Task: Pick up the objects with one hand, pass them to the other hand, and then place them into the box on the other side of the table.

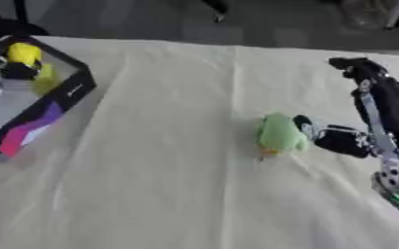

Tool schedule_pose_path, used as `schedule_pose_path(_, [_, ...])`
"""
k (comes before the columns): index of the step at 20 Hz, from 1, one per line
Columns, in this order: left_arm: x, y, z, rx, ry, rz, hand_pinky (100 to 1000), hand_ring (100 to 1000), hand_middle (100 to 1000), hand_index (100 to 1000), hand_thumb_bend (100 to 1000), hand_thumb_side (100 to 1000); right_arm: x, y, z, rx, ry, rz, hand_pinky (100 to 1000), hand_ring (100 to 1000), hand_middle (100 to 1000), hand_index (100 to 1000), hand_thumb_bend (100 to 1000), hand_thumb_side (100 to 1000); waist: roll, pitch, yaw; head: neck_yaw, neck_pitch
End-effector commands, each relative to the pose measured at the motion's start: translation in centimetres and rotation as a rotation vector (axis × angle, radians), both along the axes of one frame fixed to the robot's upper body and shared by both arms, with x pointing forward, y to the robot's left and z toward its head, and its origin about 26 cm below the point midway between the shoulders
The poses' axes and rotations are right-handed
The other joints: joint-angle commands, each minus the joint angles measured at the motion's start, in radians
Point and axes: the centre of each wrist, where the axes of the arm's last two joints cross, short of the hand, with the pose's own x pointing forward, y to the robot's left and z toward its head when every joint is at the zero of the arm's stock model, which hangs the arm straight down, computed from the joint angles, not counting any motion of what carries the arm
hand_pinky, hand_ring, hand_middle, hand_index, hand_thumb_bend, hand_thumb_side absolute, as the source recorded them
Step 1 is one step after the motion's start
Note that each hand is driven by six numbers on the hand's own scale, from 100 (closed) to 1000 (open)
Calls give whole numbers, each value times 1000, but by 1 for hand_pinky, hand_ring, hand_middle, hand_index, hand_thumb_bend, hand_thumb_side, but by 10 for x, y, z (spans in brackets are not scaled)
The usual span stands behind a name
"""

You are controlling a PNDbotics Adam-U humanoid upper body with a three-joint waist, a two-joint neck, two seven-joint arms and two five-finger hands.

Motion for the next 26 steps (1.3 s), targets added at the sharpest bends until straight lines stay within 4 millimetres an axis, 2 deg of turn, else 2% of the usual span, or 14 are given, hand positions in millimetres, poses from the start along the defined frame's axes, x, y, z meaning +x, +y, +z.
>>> schedule_pose_path(1, [-3, 21, 17, 38, -25, 66, 867, 704, 658, 570, 428, 100, -2, -2, 8, 6, -35, -3, 612, 778, 773, 849, 573, 174, -12, 3, -2, 8, -12])
schedule_pose_path(4, [-3, 24, 13, 76, 13, 89, 895, 760, 722, 706, 598, 100, -2, -1, 7, 13, -34, -3, 610, 776, 773, 849, 573, 176, -13, 3, -2, 8, -8])
schedule_pose_path(5, [-3, 25, 13, 93, 19, 93, 904, 778, 739, 732, 728, 299, -2, 0, 7, 14, -34, -2, 611, 776, 773, 850, 573, 177, -13, 3, -2, 6, -8])
schedule_pose_path(6, [-4, 25, 13, 108, 25, 95, 911, 791, 749, 746, 773, 441, -2, 0, 7, 15, -33, -2, 611, 776, 773, 850, 573, 177, -13, 2, -1, 5, -7])
schedule_pose_path(9, [-3, 26, 13, 140, 51, 98, 935, 815, 772, 782, 769, 788, -2, -1, 7, 16, -28, -6, 610, 776, 773, 849, 573, 177, -12, -1, 2, -1, -4])
schedule_pose_path(11, [-3, 26, 14, 150, 69, 115, 939, 818, 775, 787, 793, 836, -2, -1, 6, 19, -26, -9, 608, 775, 773, 849, 573, 176, -11, -2, 3, -2, -3])
schedule_pose_path(14, [-3, 26, 17, 154, 76, 142, 942, 820, 779, 791, 808, 796, -3, -2, 5, 23, -22, -15, 607, 774, 772, 848, 574, 175, -9, -6, 4, -6, 0])
schedule_pose_path(17, [-4, 25, 21, 149, 64, 155, 944, 816, 778, 790, 753, 712, -3, -3, 5, 26, -20, -18, 605, 773, 773, 848, 574, 174, -6, -8, 7, -14, 4])
schedule_pose_path(19, [-4, 22, 27, 143, 24, 155, 943, 805, 778, 799, 666, 660, -3, -3, 4, 27, -16, -19, 604, 771, 769, 848, 598, 175, -5, -11, 11, -33, 10])
schedule_pose_path(21, [-5, 15, 38, 147, -61, 155, 931, 777, 757, 766, 384, 519, -2, -4, 5, 27, -11, -22, 603, 769, 769, 850, 607, 176, -4, -15, 15, -69, 21])
schedule_pose_path(23, [-6, 6, 48, 155, -162, 143, 914, 749, 718, 714, 301, 433, -2, -6, 8, 26, 6, -30, 609, 771, 776, 856, 611, 193, -3, -19, 18, -102, 29])
schedule_pose_path(26, [-8, -10, 57, 136, -267, 105, 908, 735, 703, 691, 256, 384, 0, -8, 14, 37, 90, -50, 607, 770, 781, 859, 627, 223, -2, -26, 21, -142, 37])
